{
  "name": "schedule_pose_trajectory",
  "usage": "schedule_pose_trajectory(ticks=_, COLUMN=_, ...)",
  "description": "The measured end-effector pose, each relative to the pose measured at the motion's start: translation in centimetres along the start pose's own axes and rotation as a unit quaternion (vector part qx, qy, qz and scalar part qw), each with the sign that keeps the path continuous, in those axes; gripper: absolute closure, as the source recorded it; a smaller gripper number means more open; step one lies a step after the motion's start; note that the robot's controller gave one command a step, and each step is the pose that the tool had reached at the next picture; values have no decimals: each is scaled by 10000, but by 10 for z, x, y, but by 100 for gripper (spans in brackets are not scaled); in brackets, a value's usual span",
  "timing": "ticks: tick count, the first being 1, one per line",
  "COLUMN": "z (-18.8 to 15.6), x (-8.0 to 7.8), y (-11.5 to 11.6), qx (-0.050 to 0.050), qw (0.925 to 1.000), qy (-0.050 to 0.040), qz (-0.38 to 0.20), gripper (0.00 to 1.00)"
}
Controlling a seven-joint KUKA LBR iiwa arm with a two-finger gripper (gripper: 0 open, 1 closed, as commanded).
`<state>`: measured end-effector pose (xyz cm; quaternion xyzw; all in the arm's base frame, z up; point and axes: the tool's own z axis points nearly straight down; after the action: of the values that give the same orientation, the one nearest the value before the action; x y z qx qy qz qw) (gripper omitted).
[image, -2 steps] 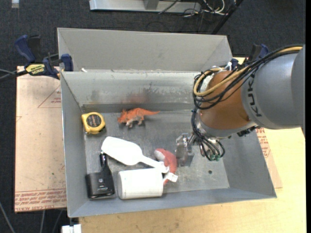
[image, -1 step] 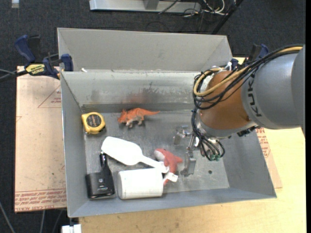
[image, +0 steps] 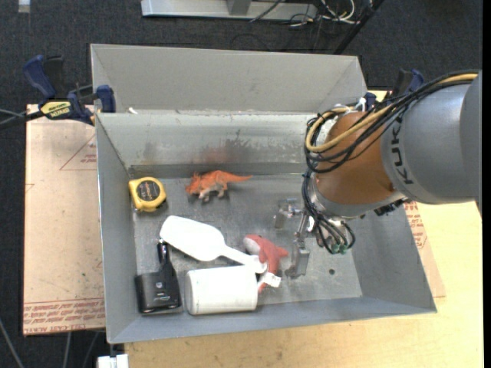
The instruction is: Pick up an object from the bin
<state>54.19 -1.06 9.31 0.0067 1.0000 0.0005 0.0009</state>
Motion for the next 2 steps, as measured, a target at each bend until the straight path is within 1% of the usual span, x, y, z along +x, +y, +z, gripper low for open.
schedule_pose_trajectory(ticks=1, z=7, x=5, y=14, qx=10, qw=9995, qy=-16, qz=-300, gripper=0)
schedule_pose_trajectory(ticks=2, z=21, x=24, y=40, qx=-5, qw=9960, qy=-5, qz=-893, gripper=100)
